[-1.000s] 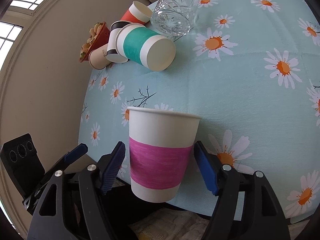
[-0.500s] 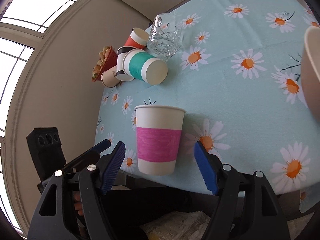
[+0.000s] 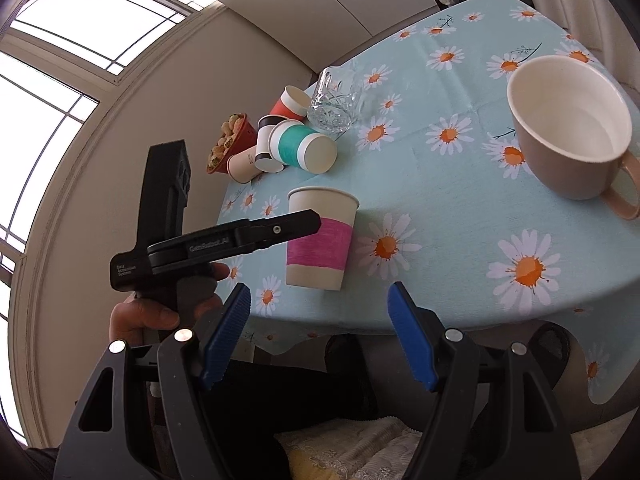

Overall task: Flip cup upright
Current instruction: 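Lift the pink-banded cup with the right gripper toward the left gripper, then grasp the pink-banded cup with the left gripper while the right gripper releases it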

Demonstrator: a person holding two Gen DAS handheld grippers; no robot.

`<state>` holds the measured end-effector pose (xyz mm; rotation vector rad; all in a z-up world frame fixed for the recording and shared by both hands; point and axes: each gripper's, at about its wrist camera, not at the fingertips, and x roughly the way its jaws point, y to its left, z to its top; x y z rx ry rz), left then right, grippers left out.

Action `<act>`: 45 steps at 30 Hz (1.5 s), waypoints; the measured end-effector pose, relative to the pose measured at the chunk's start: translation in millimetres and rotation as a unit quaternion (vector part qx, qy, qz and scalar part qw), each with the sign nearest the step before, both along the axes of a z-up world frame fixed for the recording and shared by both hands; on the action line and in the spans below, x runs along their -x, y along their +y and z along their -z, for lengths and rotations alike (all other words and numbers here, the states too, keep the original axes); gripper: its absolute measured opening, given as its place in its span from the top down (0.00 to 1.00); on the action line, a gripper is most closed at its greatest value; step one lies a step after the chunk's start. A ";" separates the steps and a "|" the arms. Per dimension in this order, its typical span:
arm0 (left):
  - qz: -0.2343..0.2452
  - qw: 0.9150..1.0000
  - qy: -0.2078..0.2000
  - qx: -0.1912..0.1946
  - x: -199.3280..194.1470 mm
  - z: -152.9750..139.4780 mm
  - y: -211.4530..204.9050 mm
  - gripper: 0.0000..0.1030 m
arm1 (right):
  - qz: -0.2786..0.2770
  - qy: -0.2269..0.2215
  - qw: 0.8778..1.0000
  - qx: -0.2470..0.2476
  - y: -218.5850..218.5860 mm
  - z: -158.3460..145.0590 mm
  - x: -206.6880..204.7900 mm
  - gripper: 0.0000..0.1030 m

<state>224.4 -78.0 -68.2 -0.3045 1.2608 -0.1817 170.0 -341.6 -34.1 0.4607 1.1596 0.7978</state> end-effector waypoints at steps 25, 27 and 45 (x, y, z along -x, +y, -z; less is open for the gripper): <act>-0.032 0.999 -0.027 -0.028 -2.4 -7.3 -2.4 0.38 | -0.001 -0.005 1.000 -0.012 -7.2 0.8 -3.3 0.31; -0.037 0.997 -0.057 -0.031 4.2 -16.9 -1.3 0.38 | -0.002 -0.010 1.000 -0.004 -4.6 -0.4 -3.4 0.31; -0.114 0.907 -0.369 -0.167 68.3 -32.7 -24.5 0.38 | 0.016 -0.022 1.000 0.014 -12.4 0.8 -16.2 0.31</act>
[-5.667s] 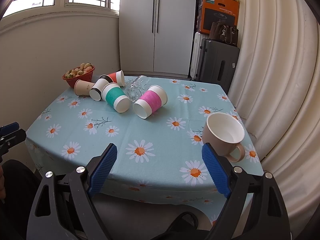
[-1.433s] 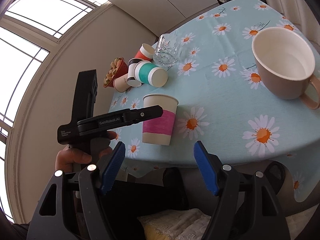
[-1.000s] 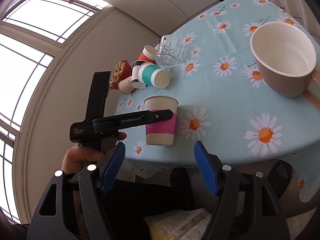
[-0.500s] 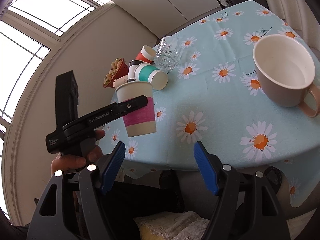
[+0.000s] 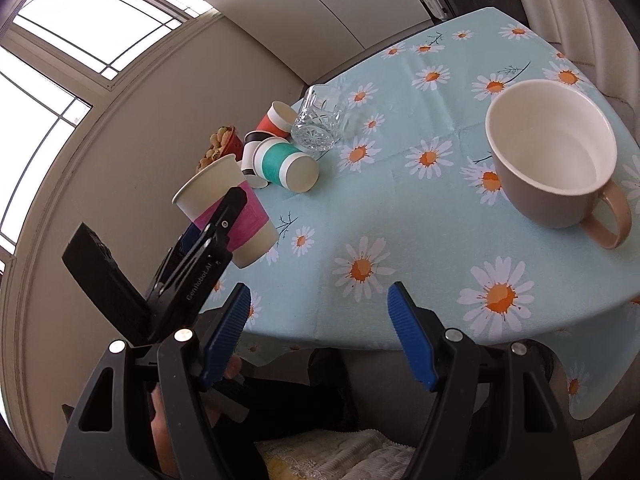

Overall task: Flip cup upright
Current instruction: 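Grasp the pink-banded cup with the left gripper while the right gripper releases it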

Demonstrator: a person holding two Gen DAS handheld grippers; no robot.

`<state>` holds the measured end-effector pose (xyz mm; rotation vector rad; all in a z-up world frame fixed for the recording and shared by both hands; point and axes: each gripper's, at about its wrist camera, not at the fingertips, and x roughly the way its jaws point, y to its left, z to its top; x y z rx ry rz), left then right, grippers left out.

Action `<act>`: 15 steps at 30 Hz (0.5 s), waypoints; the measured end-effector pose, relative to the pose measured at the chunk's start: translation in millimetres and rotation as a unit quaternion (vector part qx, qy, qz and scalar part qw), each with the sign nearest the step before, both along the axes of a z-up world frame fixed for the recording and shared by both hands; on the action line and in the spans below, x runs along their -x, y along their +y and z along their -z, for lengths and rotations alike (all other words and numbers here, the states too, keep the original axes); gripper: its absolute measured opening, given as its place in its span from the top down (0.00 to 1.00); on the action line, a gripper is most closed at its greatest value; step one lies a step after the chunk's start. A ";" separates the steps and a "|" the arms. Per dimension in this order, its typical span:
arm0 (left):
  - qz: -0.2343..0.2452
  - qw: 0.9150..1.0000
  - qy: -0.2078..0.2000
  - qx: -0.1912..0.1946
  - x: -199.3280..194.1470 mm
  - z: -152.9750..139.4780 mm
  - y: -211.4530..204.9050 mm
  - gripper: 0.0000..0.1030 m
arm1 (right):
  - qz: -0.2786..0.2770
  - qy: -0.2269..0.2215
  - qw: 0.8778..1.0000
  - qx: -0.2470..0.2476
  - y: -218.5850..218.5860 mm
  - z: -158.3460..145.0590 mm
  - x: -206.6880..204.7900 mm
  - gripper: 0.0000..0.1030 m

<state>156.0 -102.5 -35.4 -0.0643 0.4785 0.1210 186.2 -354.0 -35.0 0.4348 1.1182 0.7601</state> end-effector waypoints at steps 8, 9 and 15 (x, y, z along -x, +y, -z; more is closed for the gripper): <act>-0.018 0.995 -0.088 -0.037 13.8 27.9 -18.5 0.38 | 0.004 0.006 1.000 -0.004 -6.1 3.2 -2.9 0.31; -0.022 0.994 -0.096 -0.037 14.3 31.6 -19.1 0.38 | 0.006 0.008 1.000 -0.006 -7.3 3.9 -3.3 0.31; -0.039 0.989 -0.132 -0.058 20.4 54.2 -23.3 0.38 | 0.011 0.018 1.000 -0.016 -12.0 6.9 -5.5 0.31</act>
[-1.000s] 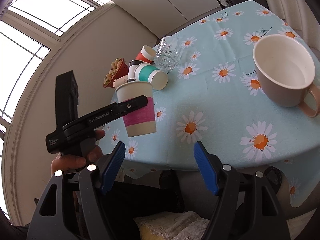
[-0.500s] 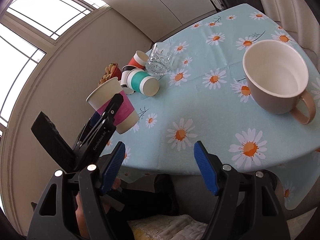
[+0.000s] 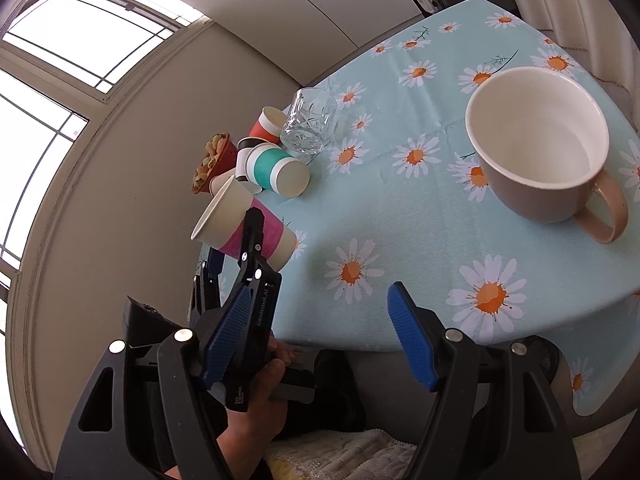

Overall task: Flip cup upright
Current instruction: 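Grasp the pink-banded cup with the left gripper while the right gripper releases it, then lower the cup upright onto the tablecloth and open the left gripper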

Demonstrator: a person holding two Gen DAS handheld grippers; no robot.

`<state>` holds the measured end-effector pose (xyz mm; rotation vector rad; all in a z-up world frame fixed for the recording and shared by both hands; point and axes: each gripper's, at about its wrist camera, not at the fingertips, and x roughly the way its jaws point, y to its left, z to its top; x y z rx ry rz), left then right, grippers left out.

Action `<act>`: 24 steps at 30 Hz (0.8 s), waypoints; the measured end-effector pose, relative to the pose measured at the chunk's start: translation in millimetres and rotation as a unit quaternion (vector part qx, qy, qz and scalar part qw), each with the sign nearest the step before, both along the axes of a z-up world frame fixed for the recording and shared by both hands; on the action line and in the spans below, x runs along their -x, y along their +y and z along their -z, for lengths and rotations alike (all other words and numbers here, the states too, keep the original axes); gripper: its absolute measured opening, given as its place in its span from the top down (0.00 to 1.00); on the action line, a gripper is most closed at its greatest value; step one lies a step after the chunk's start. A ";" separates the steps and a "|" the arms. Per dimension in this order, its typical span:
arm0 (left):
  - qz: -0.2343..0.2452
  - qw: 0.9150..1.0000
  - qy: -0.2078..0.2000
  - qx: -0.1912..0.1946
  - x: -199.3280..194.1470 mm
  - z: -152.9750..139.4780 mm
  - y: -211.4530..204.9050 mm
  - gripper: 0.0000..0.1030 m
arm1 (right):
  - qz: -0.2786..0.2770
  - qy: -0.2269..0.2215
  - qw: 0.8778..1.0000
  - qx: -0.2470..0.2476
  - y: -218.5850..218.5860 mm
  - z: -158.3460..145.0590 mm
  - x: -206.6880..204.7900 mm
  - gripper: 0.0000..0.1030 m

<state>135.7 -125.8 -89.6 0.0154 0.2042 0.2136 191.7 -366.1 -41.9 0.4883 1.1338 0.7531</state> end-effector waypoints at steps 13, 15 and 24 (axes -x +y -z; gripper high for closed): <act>-0.012 0.999 -0.025 -0.016 12.2 19.5 -7.9 0.38 | -0.002 0.011 1.000 -0.005 1.3 3.9 -1.1 0.31; -0.012 0.999 -0.024 -0.018 13.6 22.2 -9.0 0.36 | -0.002 0.010 1.000 -0.004 1.4 3.6 -0.7 0.31; -0.017 1.000 -0.018 -0.009 12.8 28.9 -5.9 0.27 | 0.001 0.009 1.000 -0.004 -0.7 3.1 -0.1 0.31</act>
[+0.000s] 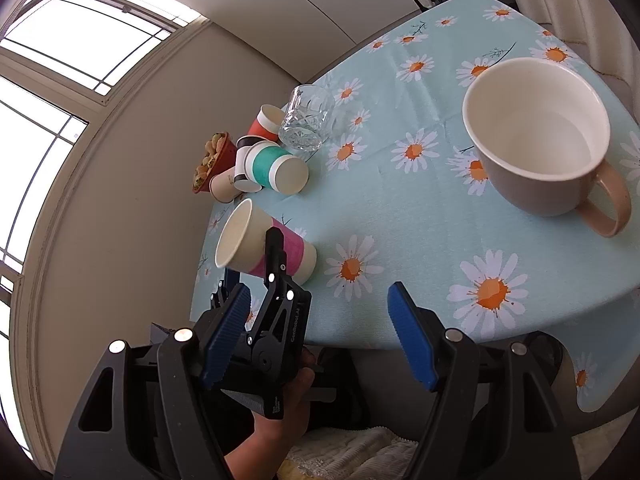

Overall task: Flip cup upright
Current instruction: 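Lower the cup upright onto the tablecloth and open the left gripper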

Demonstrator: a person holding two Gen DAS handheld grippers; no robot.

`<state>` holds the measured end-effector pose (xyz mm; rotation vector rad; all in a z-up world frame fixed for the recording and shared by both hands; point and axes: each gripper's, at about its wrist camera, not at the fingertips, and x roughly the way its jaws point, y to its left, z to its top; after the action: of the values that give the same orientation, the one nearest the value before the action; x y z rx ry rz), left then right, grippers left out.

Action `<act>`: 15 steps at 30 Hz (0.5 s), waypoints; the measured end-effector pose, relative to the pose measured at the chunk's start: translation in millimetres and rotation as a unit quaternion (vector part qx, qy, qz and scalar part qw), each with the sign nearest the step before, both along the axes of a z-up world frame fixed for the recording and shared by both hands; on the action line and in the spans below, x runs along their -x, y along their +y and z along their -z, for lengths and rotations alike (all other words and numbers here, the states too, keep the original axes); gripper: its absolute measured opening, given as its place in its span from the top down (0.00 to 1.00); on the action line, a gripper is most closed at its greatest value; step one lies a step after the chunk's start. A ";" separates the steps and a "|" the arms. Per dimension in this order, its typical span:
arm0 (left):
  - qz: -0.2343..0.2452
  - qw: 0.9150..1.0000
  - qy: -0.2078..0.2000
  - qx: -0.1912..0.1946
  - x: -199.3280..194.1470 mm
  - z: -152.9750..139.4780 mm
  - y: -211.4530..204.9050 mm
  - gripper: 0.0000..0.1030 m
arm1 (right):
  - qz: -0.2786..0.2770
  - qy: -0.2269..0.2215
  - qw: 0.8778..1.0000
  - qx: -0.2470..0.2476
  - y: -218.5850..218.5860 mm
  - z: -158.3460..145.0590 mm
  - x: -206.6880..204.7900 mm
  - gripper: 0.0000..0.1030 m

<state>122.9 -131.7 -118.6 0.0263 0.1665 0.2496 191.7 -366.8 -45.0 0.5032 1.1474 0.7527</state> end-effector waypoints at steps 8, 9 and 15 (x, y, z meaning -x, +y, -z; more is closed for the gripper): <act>-0.004 1.000 -0.001 0.007 0.7 -6.4 2.6 0.16 | 0.002 -0.004 1.000 -0.001 -0.5 -0.8 0.1 0.31; -0.003 1.000 -0.003 0.008 1.3 -8.7 3.2 0.15 | 0.002 -0.005 1.000 -0.003 -0.9 -0.9 -0.1 0.31; 0.008 1.000 -0.005 0.001 6.9 -23.7 1.9 0.12 | 0.006 -0.014 1.000 -0.016 -5.2 -4.0 1.7 0.31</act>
<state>116.0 -129.8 -94.9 0.0243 0.1567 0.2330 190.0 -372.0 -40.9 0.5254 1.1069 0.7667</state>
